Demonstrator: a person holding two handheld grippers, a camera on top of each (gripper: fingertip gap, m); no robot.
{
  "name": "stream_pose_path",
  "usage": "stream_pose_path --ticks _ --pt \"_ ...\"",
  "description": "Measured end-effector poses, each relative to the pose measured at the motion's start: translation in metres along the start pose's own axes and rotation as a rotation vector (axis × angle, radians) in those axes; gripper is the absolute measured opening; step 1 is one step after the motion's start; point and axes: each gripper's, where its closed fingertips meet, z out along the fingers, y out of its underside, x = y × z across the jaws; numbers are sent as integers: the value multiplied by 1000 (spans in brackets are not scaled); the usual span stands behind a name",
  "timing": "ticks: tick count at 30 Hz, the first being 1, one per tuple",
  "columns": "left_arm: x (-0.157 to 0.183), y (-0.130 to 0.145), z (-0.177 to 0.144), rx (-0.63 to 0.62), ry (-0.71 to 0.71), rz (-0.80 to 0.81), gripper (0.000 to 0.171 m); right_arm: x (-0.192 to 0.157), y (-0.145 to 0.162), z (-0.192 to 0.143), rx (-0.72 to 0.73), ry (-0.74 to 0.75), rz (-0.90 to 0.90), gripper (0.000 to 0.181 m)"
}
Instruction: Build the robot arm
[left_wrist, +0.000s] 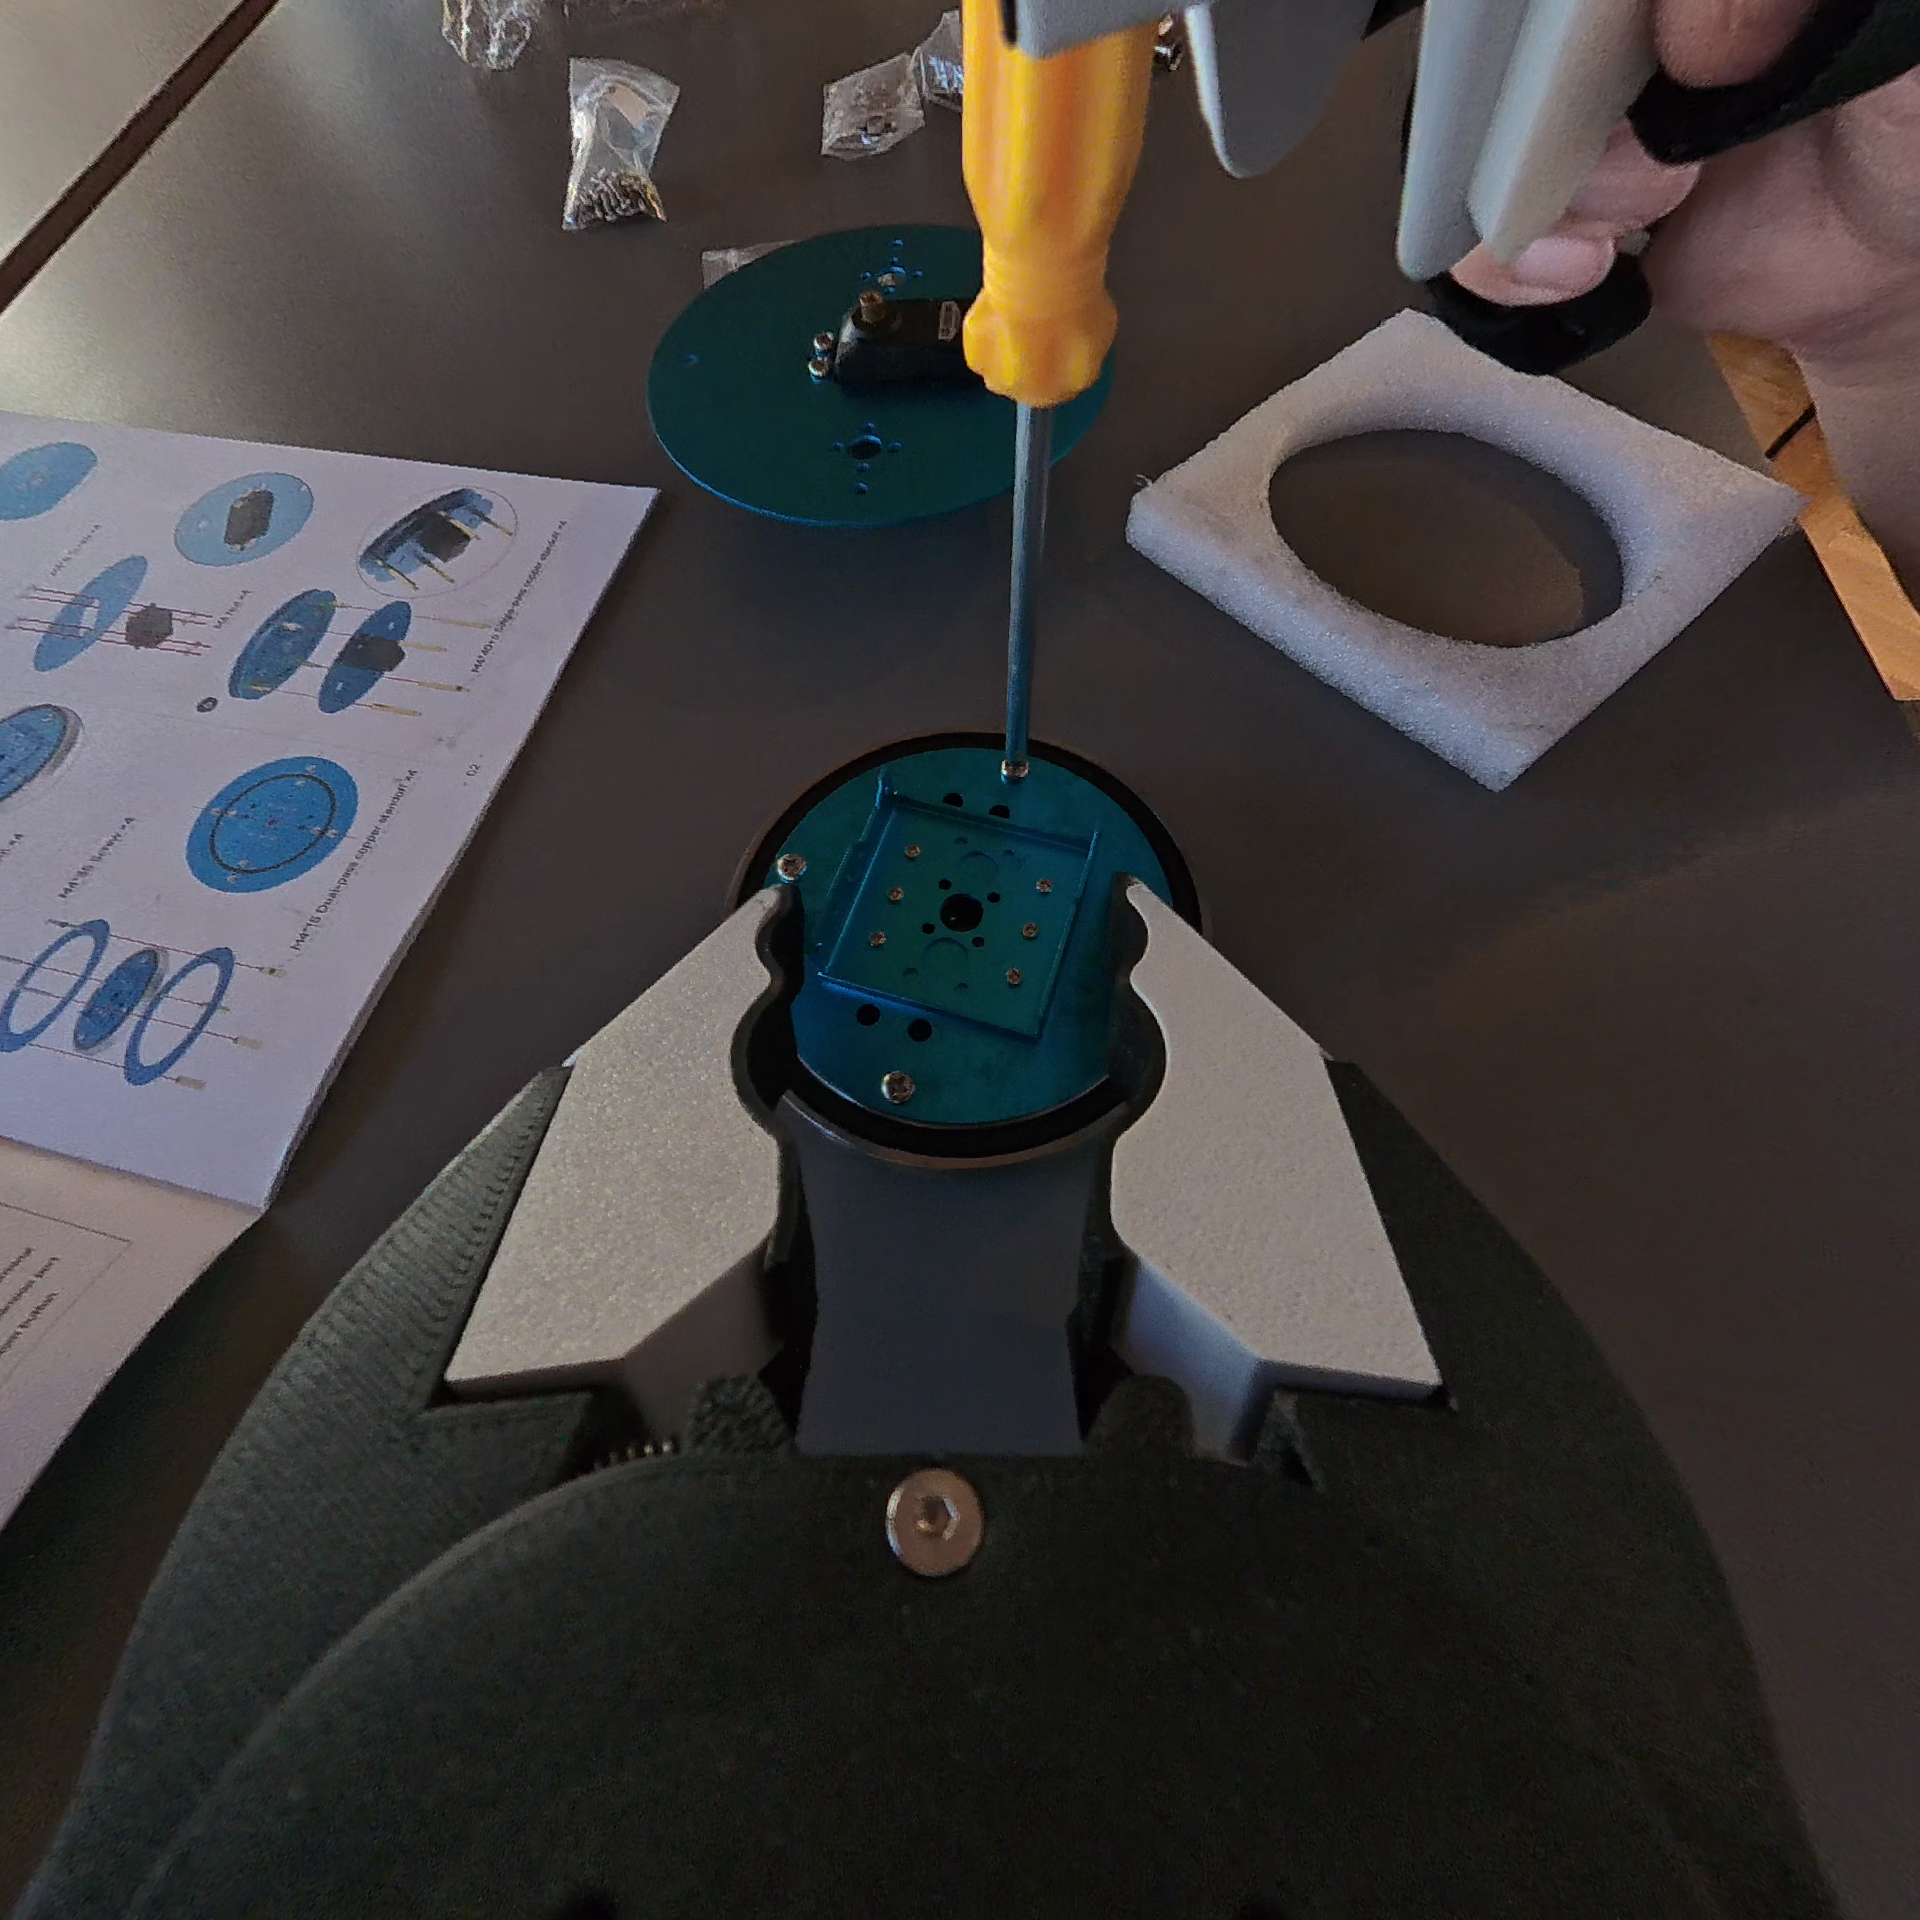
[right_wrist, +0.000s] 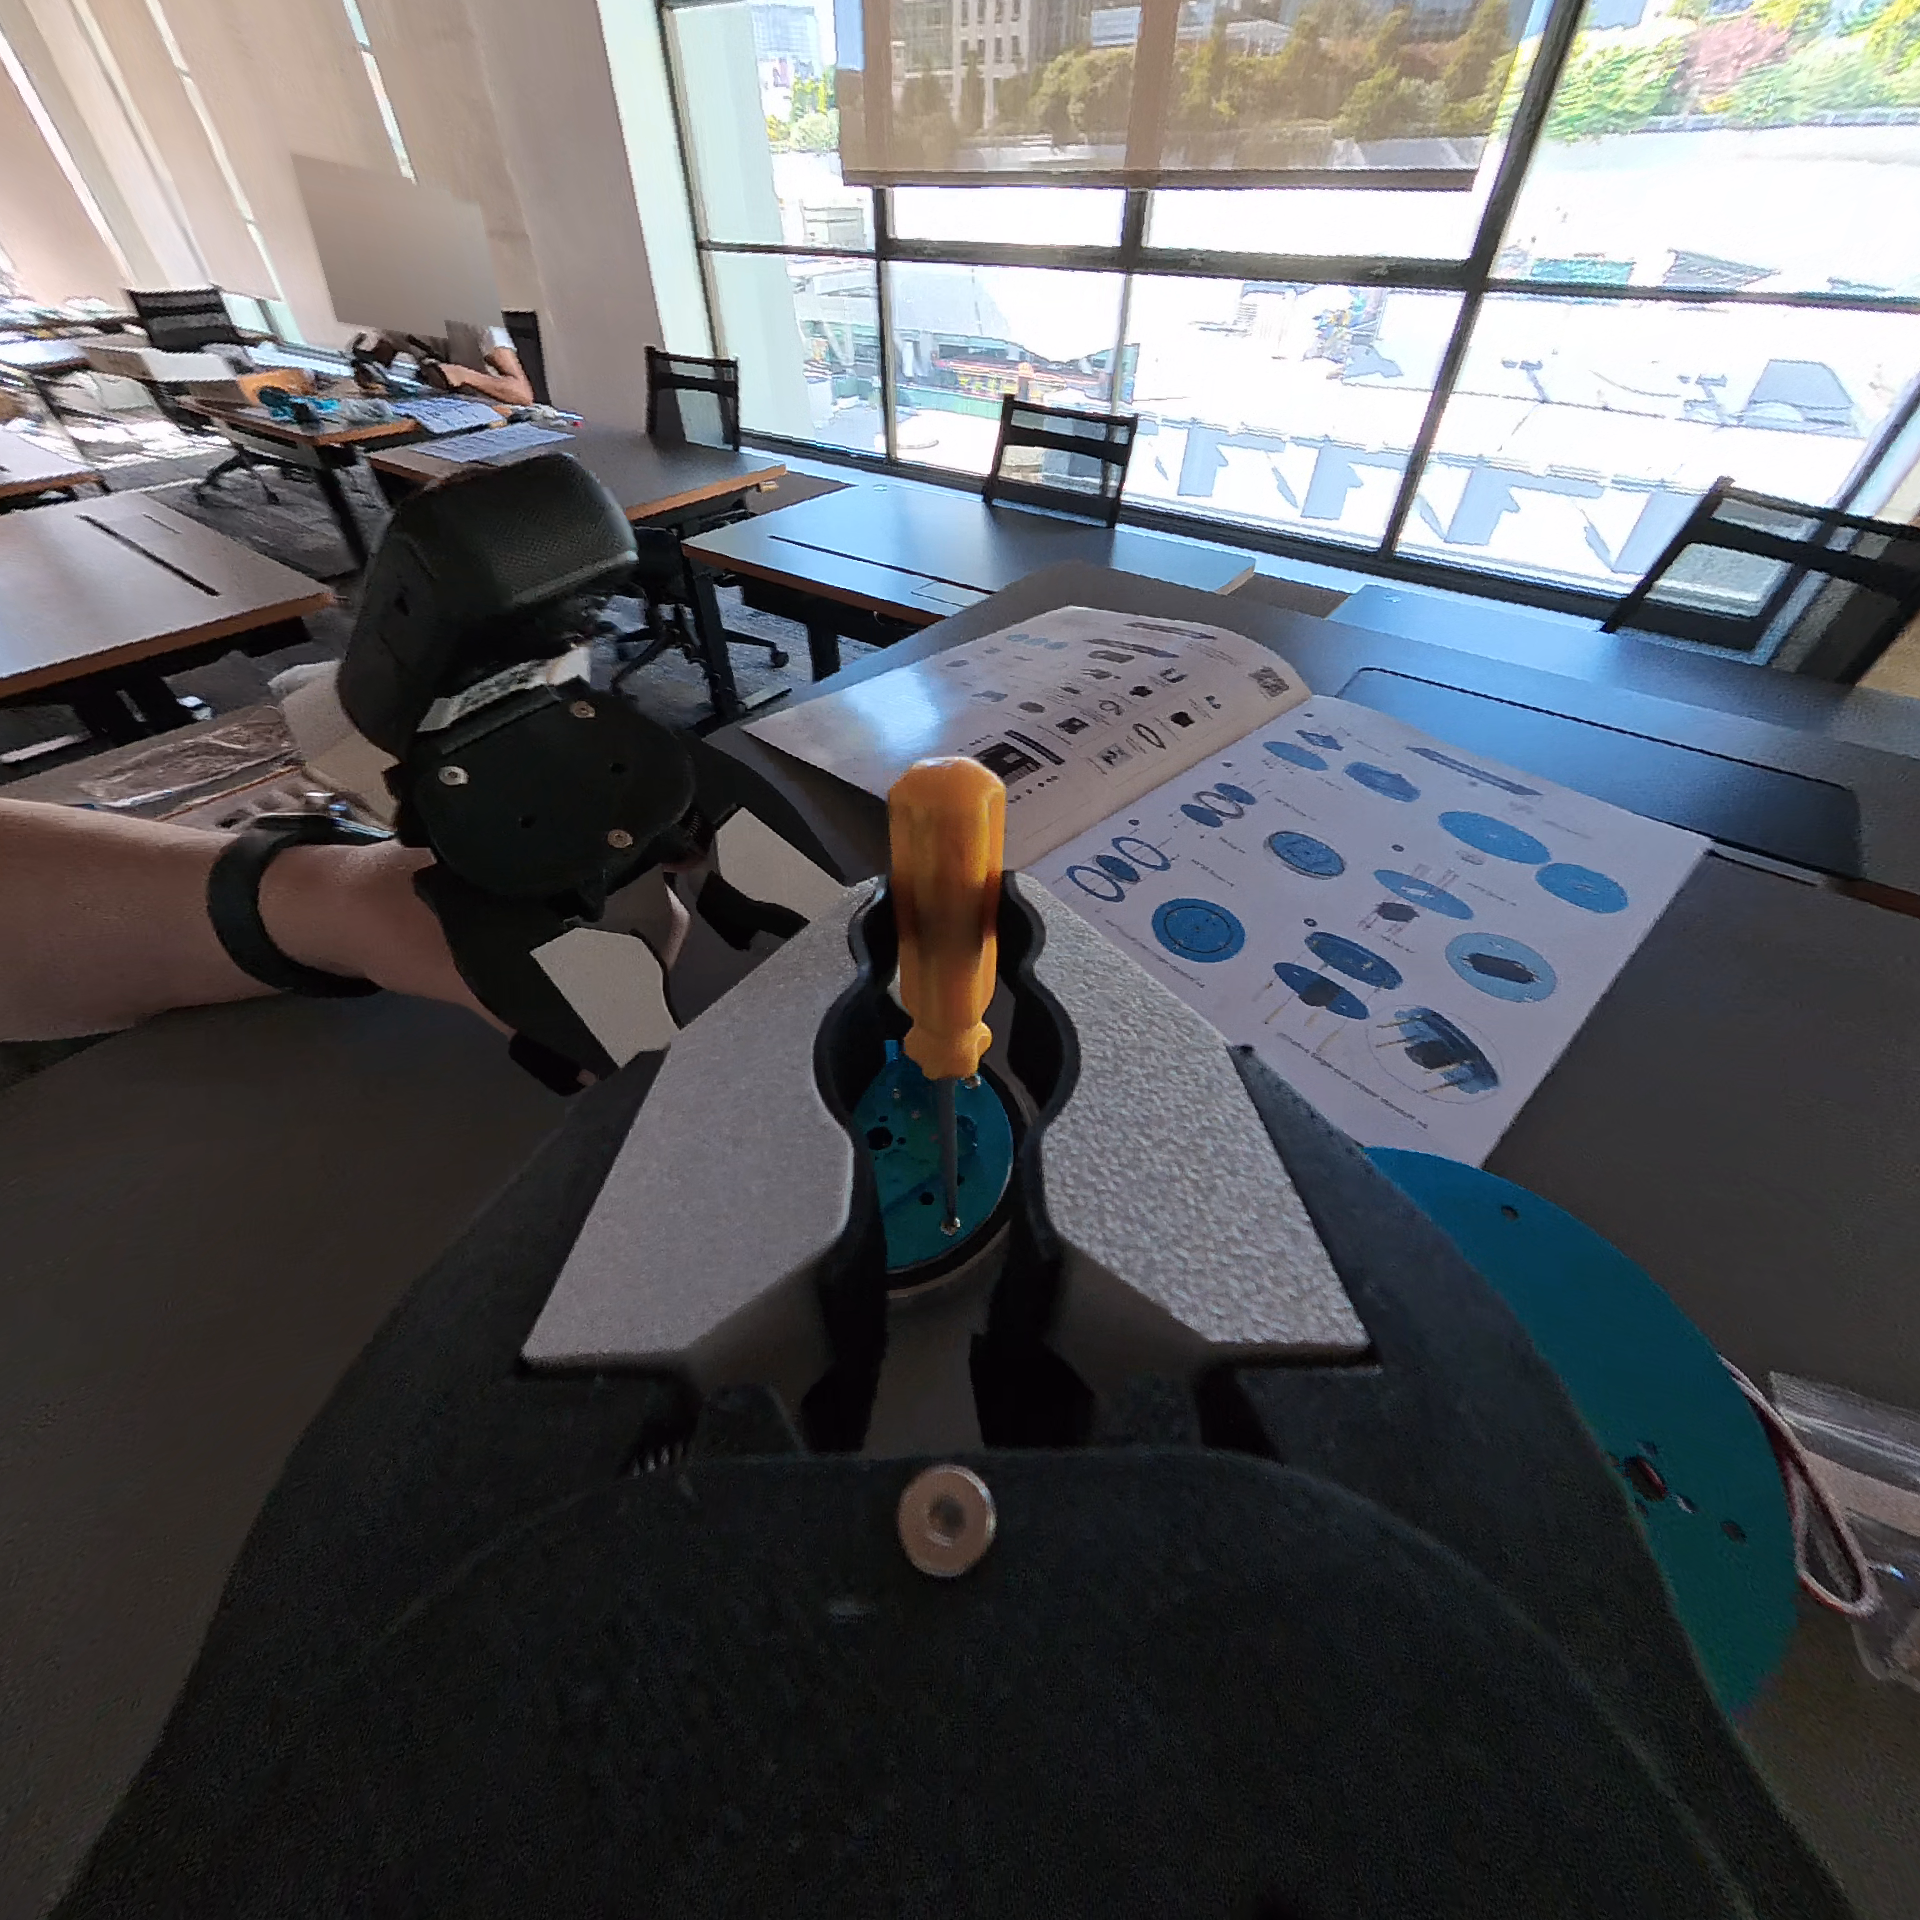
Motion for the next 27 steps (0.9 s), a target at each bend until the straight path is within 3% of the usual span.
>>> stream_pose_path --ticks 5,8,13,17,22,27 --pt "0 -29 -11 77 62 15 56 -1 0 1 -13 66 -43 18" --pt "-2 -40 -7 50 83 48 55 4 0 4 -46 76 -13 18" --pt "11 -59 -4 117 186 110 42 5 0 8 -49 157 -18 18" --pt "15 -66 1 147 210 168 39 6 0 7 -31 230 -20 18" --pt "12 -71 3 159 185 236 17 3 -2 4 39 290 7 18" --pt "12 -70 4 177 206 322 14 1 -2 3 33 222 -8 17"
